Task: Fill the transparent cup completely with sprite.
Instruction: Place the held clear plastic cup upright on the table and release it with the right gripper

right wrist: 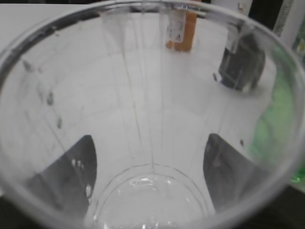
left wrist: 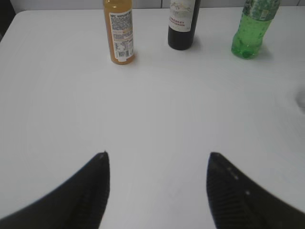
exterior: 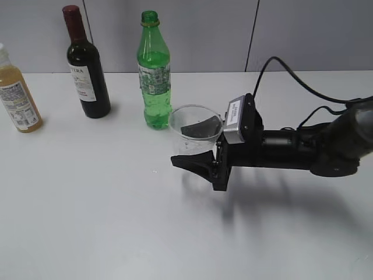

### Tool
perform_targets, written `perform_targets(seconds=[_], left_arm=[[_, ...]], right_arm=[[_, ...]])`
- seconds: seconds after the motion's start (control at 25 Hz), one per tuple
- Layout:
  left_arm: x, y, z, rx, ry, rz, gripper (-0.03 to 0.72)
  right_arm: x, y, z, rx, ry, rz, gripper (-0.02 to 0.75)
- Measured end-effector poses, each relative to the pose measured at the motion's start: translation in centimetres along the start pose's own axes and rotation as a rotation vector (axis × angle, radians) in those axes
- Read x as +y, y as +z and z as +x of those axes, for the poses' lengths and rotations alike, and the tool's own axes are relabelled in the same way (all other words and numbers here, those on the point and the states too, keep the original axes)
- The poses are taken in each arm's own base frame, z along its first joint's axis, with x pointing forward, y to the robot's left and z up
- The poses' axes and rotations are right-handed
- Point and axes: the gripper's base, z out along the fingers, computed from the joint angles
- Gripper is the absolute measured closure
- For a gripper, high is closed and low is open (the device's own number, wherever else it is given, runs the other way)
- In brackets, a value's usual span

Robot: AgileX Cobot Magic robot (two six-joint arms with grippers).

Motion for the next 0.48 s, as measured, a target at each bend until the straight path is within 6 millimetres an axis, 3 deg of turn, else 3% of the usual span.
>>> perform_targets(seconds=[0.48], left_arm=[[0.0,0.0,0.0,0.0,0.0,0.0,0.198]], right_arm=[[-0.8,5.1,1.6,-0.023,0.005,-0.1,0.211]])
